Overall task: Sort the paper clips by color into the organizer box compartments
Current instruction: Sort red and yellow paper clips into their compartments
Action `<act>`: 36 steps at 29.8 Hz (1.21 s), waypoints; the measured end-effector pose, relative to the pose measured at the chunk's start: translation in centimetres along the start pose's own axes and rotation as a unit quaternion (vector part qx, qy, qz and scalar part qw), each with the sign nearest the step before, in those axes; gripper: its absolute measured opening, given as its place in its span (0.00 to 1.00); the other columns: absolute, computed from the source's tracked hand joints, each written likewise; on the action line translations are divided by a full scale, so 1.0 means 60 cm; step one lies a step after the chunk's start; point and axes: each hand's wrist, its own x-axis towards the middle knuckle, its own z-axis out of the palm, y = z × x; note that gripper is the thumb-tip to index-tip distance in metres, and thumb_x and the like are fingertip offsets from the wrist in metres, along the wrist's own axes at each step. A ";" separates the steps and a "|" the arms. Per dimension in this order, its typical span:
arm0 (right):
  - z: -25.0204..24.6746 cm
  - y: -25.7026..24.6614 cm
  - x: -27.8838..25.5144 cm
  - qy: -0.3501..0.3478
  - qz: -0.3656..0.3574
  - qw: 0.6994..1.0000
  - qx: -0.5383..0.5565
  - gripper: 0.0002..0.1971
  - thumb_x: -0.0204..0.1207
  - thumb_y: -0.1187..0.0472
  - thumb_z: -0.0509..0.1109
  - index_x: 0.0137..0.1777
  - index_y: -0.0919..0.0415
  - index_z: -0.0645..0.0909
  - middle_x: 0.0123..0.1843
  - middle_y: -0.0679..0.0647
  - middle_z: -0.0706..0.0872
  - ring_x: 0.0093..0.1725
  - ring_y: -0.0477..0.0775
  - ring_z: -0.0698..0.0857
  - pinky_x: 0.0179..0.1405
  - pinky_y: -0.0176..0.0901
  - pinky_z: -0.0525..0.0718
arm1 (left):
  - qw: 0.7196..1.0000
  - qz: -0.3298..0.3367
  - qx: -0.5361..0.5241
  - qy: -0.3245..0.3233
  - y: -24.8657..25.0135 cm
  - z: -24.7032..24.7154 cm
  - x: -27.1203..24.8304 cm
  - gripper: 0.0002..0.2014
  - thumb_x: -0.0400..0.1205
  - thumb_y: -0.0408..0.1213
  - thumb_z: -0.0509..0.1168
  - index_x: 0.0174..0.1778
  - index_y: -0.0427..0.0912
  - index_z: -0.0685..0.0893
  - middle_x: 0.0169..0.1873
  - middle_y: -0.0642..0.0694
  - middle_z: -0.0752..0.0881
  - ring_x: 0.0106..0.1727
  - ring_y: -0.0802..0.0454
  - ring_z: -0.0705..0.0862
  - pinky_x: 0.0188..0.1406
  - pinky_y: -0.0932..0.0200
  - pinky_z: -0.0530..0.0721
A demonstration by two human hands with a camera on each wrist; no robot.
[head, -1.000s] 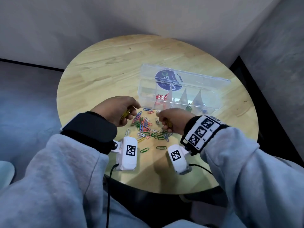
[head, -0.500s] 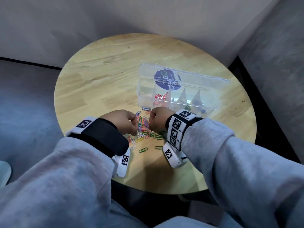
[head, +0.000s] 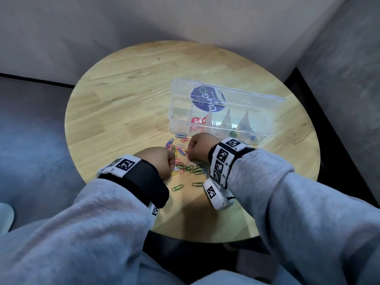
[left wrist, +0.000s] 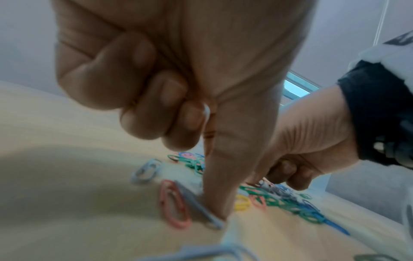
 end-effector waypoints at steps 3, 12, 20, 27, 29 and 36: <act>0.002 0.006 -0.004 -0.017 0.010 1.000 -0.006 0.05 0.68 0.62 0.73 0.40 0.57 0.78 0.40 0.54 0.81 0.40 0.53 0.78 0.40 0.41 0.77 | 1.000 -0.005 -0.003 0.011 -0.004 -0.005 0.001 0.09 0.72 0.28 0.63 0.38 0.49 0.79 0.27 0.53 0.75 0.36 0.52 0.75 0.23 0.64 0.64; -0.008 0.029 -0.016 -0.003 -0.015 1.000 0.021 0.14 0.71 0.56 0.75 0.30 0.53 0.73 0.36 0.50 0.80 0.39 0.50 0.77 0.28 0.35 0.72 | 1.000 0.011 -0.008 0.000 0.002 0.000 -0.001 0.10 0.71 0.29 0.65 0.40 0.51 0.81 0.27 0.55 0.75 0.29 0.59 0.72 0.23 0.65 0.65; -0.025 0.047 -0.024 -0.023 0.010 0.990 0.139 0.09 0.72 0.50 0.75 0.45 0.55 0.87 0.22 0.44 0.76 0.24 0.43 0.70 0.14 0.25 0.69 | 1.000 0.019 0.007 0.003 0.001 0.001 0.002 0.11 0.71 0.30 0.65 0.41 0.53 0.79 0.31 0.54 0.75 0.36 0.52 0.74 0.25 0.65 0.66; -0.015 0.075 -0.023 -0.071 0.087 0.914 0.391 0.07 0.71 0.56 0.75 0.39 0.59 0.83 0.26 0.51 0.67 0.24 0.48 0.61 0.21 0.35 0.59 | 1.000 0.023 0.004 -0.009 0.002 0.004 0.006 0.09 0.71 0.30 0.66 0.39 0.51 0.82 0.28 0.55 0.75 0.31 0.57 0.73 0.24 0.66 0.66; -0.018 0.075 -0.025 -0.042 0.066 0.942 0.325 0.10 0.73 0.56 0.75 0.34 0.58 0.80 0.27 0.52 0.70 0.24 0.48 0.65 0.21 0.35 0.64 | 1.000 0.023 0.010 -0.009 0.003 0.005 0.007 0.08 0.72 0.30 0.66 0.40 0.50 0.82 0.28 0.55 0.76 0.34 0.54 0.75 0.24 0.66 0.67; -0.021 0.072 -0.033 0.006 0.027 0.974 0.226 0.18 0.71 0.55 0.76 0.27 0.55 0.71 0.23 0.48 0.68 0.22 0.46 0.67 0.19 0.32 0.70 | 1.000 0.011 -0.004 -0.001 -0.004 0.011 0.011 0.08 0.69 0.32 0.69 0.34 0.49 0.78 0.29 0.54 0.78 0.35 0.52 0.77 0.27 0.65 0.68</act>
